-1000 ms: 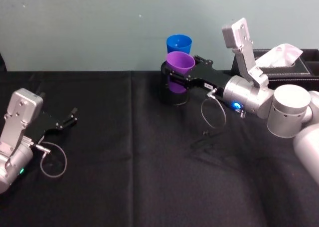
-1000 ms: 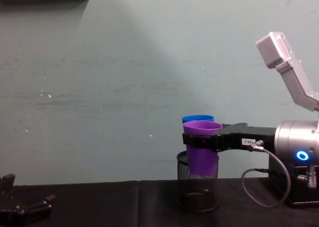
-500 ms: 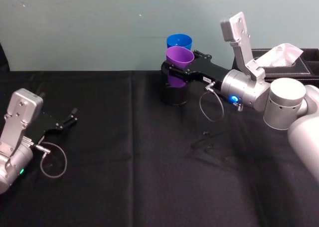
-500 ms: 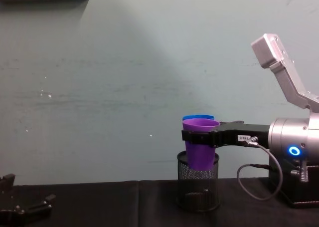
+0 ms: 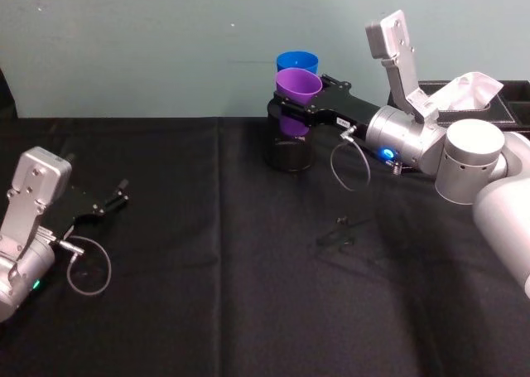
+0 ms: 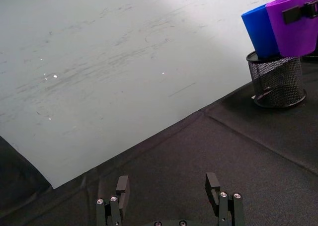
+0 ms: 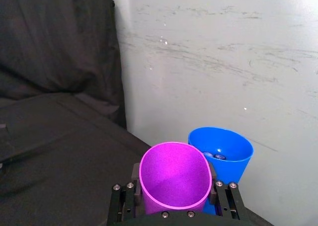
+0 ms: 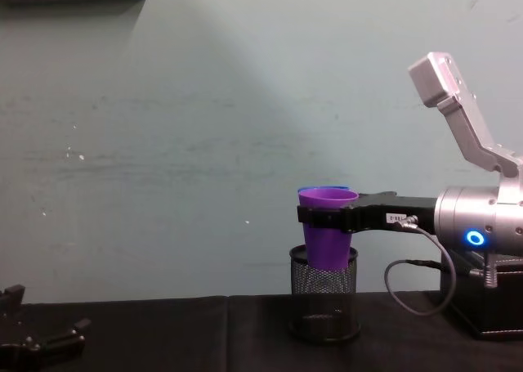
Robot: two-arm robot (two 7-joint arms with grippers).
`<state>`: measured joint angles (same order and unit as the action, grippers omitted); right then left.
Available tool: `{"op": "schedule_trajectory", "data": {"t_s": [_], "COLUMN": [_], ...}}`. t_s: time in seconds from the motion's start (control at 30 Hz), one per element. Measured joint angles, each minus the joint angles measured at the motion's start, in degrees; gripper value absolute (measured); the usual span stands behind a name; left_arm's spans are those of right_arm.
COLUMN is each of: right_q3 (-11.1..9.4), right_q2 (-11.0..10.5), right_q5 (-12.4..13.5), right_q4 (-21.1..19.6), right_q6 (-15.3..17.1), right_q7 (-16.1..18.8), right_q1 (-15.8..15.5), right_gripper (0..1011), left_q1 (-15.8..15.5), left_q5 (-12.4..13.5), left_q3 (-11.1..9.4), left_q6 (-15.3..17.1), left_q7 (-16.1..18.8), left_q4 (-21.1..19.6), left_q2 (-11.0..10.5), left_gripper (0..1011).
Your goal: Pick up one cup with a gripper and tap it against the other cup.
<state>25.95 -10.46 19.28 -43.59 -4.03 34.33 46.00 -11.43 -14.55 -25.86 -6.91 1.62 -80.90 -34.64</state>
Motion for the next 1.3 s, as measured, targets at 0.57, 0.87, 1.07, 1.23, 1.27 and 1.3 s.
{"op": "schedule_trajectory", "data": {"t_s": [0.57,0.87,1.07,1.23,1.27,1.3], "right_q3": [-0.8,-0.8,-0.8,-0.7,-0.7,-0.7], "right_q2": [0.9,0.9,0.9,0.9,0.9,0.9], "right_q5": [-0.7,-0.7,-0.7,-0.7,-0.7,-0.7], "right_q4": [2.6,2.6,2.5,2.5,2.5,2.5], "right_q6": [-0.6,-0.6,-0.6,-0.6,-0.6,-0.6], "right_q7": [1.1,1.1,1.0,1.0,1.0,1.0], "right_q1": [1.8,1.8,1.8,1.8,1.8,1.8], "right_gripper": [724,724,724,724,724,724], "left_q1": [0.0,0.0,0.0,0.0,0.0,0.0], "left_q5": [0.0,0.0,0.0,0.0,0.0,0.0], "left_q3": [0.0,0.0,0.0,0.0,0.0,0.0], "left_q6": [0.0,0.0,0.0,0.0,0.0,0.0], "left_q7": [0.0,0.0,0.0,0.0,0.0,0.0], "left_q4": [0.0,0.0,0.0,0.0,0.0,0.0], "left_q2": [0.0,0.0,0.0,0.0,0.0,0.0], "left_gripper": [1000,1000,1000,1000,1000,1000]}}
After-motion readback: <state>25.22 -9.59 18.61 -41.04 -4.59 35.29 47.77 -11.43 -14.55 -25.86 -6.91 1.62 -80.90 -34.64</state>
